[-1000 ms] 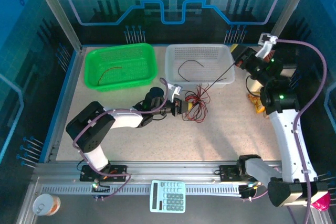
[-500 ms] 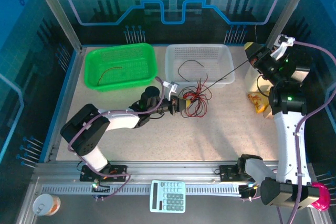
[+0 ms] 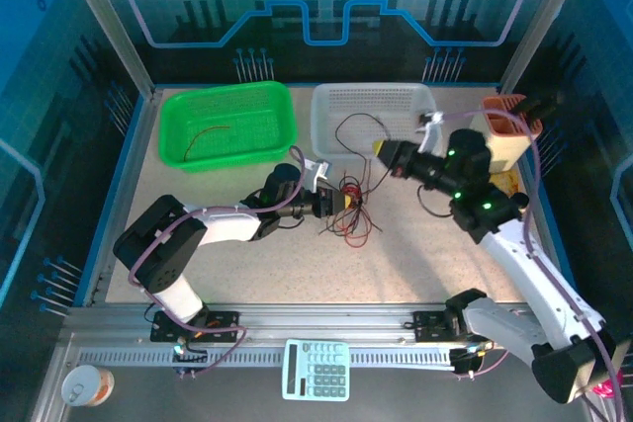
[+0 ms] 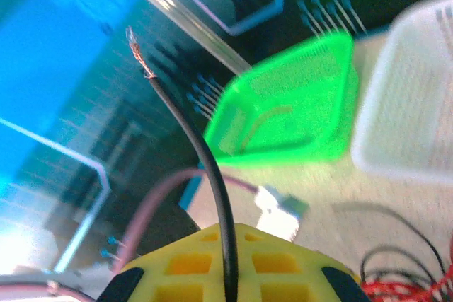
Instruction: Untangle the cables
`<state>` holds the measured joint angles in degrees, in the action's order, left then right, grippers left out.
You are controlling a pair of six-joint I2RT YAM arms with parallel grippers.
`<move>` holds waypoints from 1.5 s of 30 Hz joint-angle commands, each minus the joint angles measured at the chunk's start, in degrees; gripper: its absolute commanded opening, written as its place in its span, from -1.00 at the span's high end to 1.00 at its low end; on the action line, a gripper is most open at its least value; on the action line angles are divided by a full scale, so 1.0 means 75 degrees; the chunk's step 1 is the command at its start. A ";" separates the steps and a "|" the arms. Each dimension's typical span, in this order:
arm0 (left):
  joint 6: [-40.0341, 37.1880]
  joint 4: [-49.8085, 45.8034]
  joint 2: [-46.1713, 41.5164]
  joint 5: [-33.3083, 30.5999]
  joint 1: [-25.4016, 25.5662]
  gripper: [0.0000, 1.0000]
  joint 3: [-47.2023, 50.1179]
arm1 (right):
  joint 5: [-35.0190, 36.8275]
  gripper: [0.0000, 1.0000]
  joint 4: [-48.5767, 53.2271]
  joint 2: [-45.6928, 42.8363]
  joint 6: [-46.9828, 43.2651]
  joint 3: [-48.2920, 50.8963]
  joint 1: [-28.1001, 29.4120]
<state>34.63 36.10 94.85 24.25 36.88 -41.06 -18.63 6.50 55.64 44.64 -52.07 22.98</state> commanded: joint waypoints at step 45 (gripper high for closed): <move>-0.2991 -0.4309 0.0265 -0.4034 -0.0460 -0.43 -0.2127 | 0.2606 -0.62 0.2144 -0.0820 -0.0858 0.2115 0.0678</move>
<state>15.86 5.19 94.89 -3.38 33.95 -54.81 1.10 22.50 50.09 38.50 -35.07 27.38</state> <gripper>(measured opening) 0.715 0.811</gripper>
